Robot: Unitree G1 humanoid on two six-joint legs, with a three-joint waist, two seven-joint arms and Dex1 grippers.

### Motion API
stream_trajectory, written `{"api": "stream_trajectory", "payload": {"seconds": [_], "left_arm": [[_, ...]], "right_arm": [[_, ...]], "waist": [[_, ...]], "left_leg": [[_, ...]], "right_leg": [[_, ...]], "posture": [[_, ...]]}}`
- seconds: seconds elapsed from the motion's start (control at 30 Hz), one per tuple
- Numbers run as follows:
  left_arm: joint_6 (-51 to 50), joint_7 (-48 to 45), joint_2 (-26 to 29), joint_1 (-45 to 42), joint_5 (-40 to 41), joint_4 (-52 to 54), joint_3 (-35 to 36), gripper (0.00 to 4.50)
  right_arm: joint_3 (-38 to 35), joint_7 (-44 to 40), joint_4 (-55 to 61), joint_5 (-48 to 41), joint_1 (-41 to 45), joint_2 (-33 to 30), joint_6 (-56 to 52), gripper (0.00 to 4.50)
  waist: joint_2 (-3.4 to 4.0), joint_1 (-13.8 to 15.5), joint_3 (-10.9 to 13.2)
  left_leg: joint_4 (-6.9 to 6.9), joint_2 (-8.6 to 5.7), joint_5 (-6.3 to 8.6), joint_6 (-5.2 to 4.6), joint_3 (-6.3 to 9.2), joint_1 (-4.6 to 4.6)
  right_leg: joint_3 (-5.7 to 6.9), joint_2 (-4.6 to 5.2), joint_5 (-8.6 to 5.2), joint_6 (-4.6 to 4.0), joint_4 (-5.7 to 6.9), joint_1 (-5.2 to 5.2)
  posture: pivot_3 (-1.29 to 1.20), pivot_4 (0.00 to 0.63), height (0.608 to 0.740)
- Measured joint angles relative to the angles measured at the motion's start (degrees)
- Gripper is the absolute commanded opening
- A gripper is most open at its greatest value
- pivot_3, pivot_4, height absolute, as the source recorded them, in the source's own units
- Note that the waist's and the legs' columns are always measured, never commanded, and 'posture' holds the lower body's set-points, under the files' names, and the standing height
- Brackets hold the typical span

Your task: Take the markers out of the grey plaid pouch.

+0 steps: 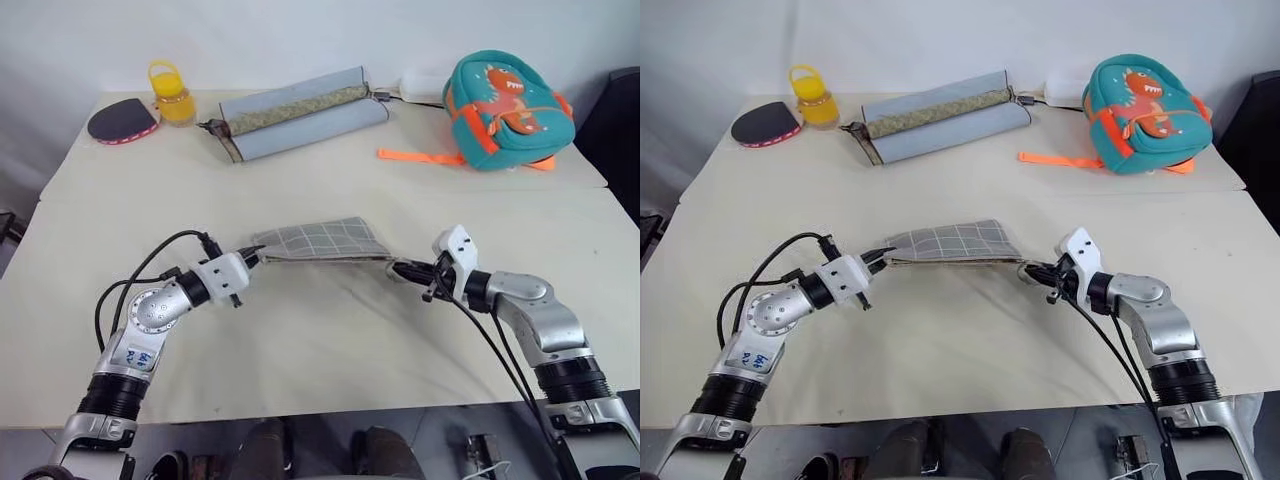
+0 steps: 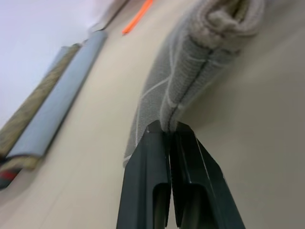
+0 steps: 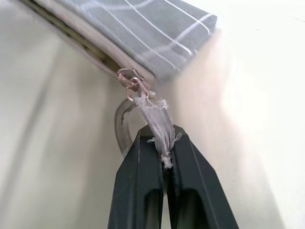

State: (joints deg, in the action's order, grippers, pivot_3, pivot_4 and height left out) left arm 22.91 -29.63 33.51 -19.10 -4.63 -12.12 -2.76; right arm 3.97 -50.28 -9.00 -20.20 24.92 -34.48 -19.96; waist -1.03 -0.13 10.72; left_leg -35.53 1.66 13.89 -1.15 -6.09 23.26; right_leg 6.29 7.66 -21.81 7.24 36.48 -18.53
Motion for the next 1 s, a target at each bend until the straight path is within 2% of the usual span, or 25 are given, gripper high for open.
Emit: {"api": "stream_trajectory", "payload": {"seconds": [0.07, 0.23, 0.4, 0.5, 0.7, 0.87, 1.0], "left_arm": [[-0.6, -1.0, -0.1, 0.7, 1.4, 0.0, 0.2, 0.00], [-2.0, -2.6, -1.4, 1.7, 3.1, 0.2, 0.2, 0.00], [-4.1, -3.0, -2.4, 1.7, 5.3, 0.6, 0.6, 0.00], [-4.8, -3.1, -3.6, 1.3, 5.4, 0.7, 0.5, 0.00], [-6.3, -3.6, -4.7, 0.0, 5.4, 1.1, 0.5, 0.00], [-7.4, -3.9, -5.9, -0.3, 5.6, 2.7, 0.5, 0.00], [-7.5, -4.0, -5.9, -0.3, 5.5, 2.9, 0.5, 0.00]], "right_arm": [[-0.1, -1.1, 0.0, -0.5, 0.2, 0.3, -0.1, 1.07], [-1.8, -5.8, 5.0, -4.8, 0.0, 0.2, -2.4, 2.81], [-6.8, -7.0, 11.5, -9.5, 2.5, 0.1, -2.5, 2.81], [-6.7, -6.2, 12.4, -9.2, 5.0, 1.9, -0.7, 2.17], [0.1, -6.2, 12.9, -0.4, 3.9, 4.4, 9.4, 0.12], [6.6, -3.5, 10.2, 11.3, 3.6, 5.5, 20.1, 0.05], [8.5, -0.6, 5.8, 16.2, 4.3, 7.1, 23.3, 0.05]], "waist": [[0.00, 0.0, 0.0], [0.00, 0.0, 0.0], [0.00, 0.0, 0.0], [0.00, 0.0, 0.0], [0.00, 0.1, 0.0], [0.00, 0.0, 0.0], [0.00, -0.1, 0.0]], "left_leg": [[0.00, 0.01, 0.00, 0.00, 0.01, 0.00], [0.00, 0.02, 0.00, 0.00, 0.03, 0.02], [0.01, 0.04, 0.02, 0.01, 0.04, 0.01], [0.01, 0.04, 0.02, 0.02, 0.04, 0.00], [0.01, -0.01, 0.02, 0.02, 0.01, 0.01], [0.01, 0.00, 0.01, 0.04, 0.01, 0.01], [0.00, 0.00, 0.00, 0.05, 0.00, 0.01]], "right_leg": [[0.00, -0.01, 0.00, 0.00, 0.00, 0.00], [0.00, -0.01, 0.00, 0.00, -0.01, 0.00], [-0.01, 0.02, 0.00, 0.00, -0.05, 0.01], [0.00, 0.00, 0.00, 0.00, -0.03, 0.00], [0.02, -0.06, 0.00, 0.00, -0.02, 0.00], [0.01, -0.10, 0.00, 0.00, -0.01, -0.01], [0.00, -0.12, 0.00, 0.00, -0.02, -0.01]], "posture": [[0.00, 0.150, 0.740], [0.00, 0.150, 0.740], [0.00, 0.150, 0.740], [0.00, 0.150, 0.740], [0.00, 0.150, 0.740], [0.00, 0.150, 0.740], [0.00, 0.150, 0.740]]}}
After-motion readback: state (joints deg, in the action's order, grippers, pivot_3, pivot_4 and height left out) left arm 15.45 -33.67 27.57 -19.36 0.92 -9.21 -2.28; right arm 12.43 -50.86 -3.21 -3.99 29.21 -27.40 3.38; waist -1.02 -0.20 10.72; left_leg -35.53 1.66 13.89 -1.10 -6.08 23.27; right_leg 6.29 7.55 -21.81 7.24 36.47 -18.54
